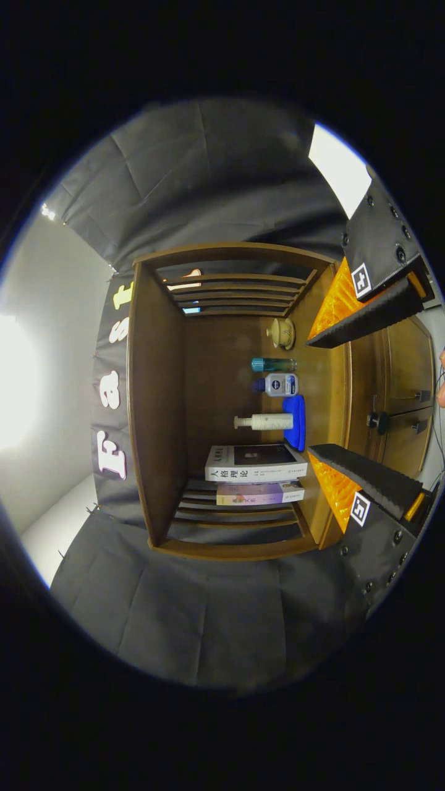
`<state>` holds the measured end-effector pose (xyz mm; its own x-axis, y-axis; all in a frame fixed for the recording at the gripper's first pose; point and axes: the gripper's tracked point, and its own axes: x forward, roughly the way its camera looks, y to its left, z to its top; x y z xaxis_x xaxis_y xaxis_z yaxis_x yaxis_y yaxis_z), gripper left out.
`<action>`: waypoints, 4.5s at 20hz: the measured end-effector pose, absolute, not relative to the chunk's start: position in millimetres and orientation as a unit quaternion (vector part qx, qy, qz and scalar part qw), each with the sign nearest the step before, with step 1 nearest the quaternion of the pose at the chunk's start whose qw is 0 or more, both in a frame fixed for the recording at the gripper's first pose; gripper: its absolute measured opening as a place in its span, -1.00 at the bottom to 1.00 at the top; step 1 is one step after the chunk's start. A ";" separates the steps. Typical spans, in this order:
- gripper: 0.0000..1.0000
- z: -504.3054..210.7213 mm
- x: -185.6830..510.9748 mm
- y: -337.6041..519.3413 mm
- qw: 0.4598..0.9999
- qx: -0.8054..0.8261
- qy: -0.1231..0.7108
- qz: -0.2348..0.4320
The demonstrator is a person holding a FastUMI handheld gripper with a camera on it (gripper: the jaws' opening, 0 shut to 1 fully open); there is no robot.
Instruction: Pull open the drawer, take out the items inside it, and place them on the countertop above the cabinet.
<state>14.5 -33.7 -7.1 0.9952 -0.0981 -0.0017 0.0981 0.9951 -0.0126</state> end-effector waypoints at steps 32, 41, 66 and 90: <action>0.93 -190.8 113.6 -3.6 0.993 0.009 0.118 -0.028; 0.93 -216.4 120.5 5.3 0.990 -0.014 0.134 -0.030; -0.45 -228.2 112.0 2.1 0.985 -0.033 0.159 -0.056; -0.45 -230.2 -10.9 17.2 0.988 -0.040 0.145 -0.021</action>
